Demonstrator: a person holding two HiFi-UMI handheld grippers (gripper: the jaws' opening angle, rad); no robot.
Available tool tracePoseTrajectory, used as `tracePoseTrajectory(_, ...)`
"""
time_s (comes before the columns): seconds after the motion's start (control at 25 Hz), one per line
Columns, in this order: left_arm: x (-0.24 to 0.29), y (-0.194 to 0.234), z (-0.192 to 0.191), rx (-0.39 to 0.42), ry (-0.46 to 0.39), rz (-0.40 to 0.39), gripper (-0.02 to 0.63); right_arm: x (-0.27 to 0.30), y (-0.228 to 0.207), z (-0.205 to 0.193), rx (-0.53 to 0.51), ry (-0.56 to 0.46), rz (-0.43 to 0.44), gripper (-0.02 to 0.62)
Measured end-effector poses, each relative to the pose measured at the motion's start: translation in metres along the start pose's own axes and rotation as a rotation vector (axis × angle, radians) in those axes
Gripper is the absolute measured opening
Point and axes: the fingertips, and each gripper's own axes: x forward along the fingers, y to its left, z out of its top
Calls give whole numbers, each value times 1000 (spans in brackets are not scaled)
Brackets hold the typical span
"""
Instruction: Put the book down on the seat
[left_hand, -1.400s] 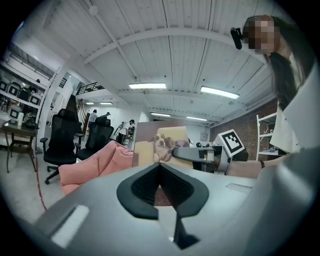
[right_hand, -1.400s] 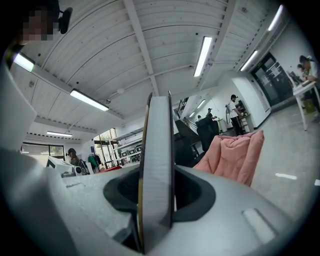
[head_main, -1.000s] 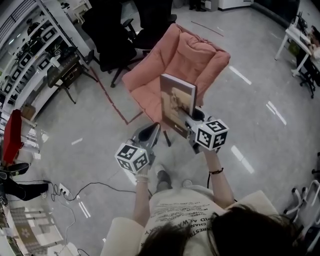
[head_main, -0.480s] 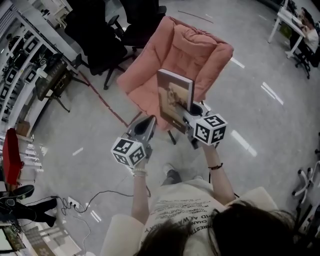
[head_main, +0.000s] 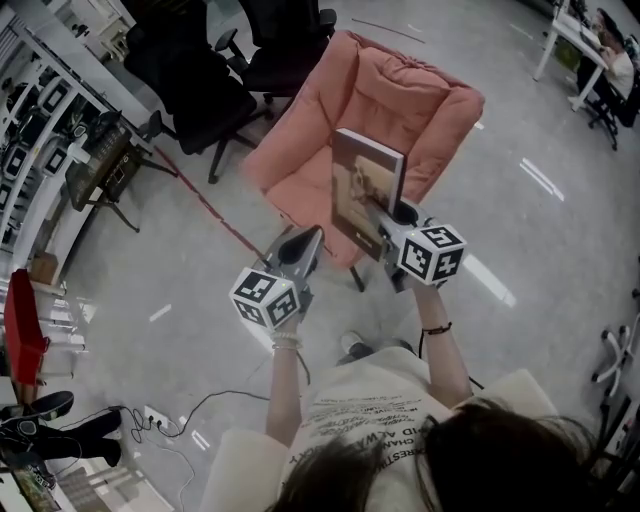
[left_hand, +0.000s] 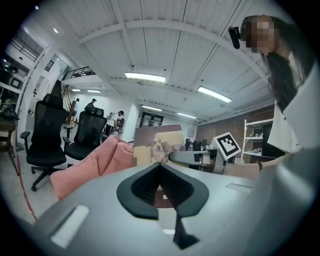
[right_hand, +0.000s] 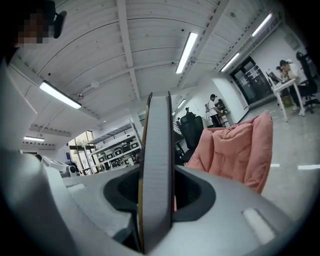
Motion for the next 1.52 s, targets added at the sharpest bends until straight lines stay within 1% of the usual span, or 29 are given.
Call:
tracePoseTrajectory(0.16, -10, 21, -7, -23, -7, 12, -9, 13, 7, -9, -9, 7, -6, 144)
tracePoseTrajectory(0.32, -9, 35, -5, -30, -15, 16, -9, 24, 9, -14, -14, 27, -6, 144)
tracePoseTrajectory(0.44, -4, 41, -6, -42, -21, 7, -9, 34, 7, -16, -17, 36, -7, 144)
tracePoseTrajectory(0.52, 0, 46, -11, -44, -10, -1, -9, 45, 2, -17, -11, 39, -10, 144)
tracePoseTrajectory(0.6, 3, 60, -12, -42, 5, 4, -9, 61, -3, -16, -3, 40, -12, 144)
tracePoseTrajectory(0.72, 8, 88, -2, -40, 3, 23, -9, 91, -8, -9, -11, 46, -4, 144)
tracePoseTrajectory(0.84, 21, 111, 3, -42, 1, 25, -9, 119, -15, -2, -22, 57, 5, 144)
tracePoseTrajectory(1.2, 72, 158, 24, -76, 17, 8, -9, 178, -50, 24, -6, 101, -4, 144)
tracePoseTrajectory(1.52, 107, 200, 27, -107, 41, 24, -9, 221, -83, 32, 9, 145, -12, 144)
